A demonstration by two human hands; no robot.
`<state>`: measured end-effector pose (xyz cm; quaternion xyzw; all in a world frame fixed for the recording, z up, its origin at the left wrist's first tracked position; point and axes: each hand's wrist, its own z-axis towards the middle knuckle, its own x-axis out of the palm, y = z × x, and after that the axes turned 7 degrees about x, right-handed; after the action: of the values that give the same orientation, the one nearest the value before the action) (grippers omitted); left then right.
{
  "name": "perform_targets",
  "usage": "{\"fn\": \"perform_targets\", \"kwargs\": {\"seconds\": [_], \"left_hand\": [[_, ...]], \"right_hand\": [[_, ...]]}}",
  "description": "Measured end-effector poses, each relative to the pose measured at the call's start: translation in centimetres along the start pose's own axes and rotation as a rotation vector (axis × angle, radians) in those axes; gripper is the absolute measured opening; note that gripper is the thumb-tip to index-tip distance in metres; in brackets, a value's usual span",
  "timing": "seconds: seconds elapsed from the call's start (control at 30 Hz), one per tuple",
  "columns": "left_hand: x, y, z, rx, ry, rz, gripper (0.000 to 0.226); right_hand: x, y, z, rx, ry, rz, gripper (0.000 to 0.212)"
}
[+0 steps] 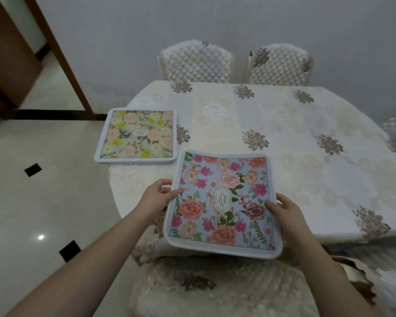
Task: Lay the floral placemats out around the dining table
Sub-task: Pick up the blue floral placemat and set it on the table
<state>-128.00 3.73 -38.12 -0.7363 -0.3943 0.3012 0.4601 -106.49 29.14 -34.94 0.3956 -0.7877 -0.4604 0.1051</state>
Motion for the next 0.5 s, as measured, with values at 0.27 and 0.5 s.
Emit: {"fn": "perform_targets", "kwargs": {"seconds": [0.27,0.5], "left_hand": [[0.9,4.8,3.3,-0.120,-0.146,0.092,0.031],[1.5,7.9,3.4,-0.112,-0.281,0.185,0.020]], "right_hand": [[2.1,-1.6,8.2,0.054,0.058,-0.160,0.012],[2.1,-3.2,11.1,0.047,0.097,-0.285,0.015]]}}
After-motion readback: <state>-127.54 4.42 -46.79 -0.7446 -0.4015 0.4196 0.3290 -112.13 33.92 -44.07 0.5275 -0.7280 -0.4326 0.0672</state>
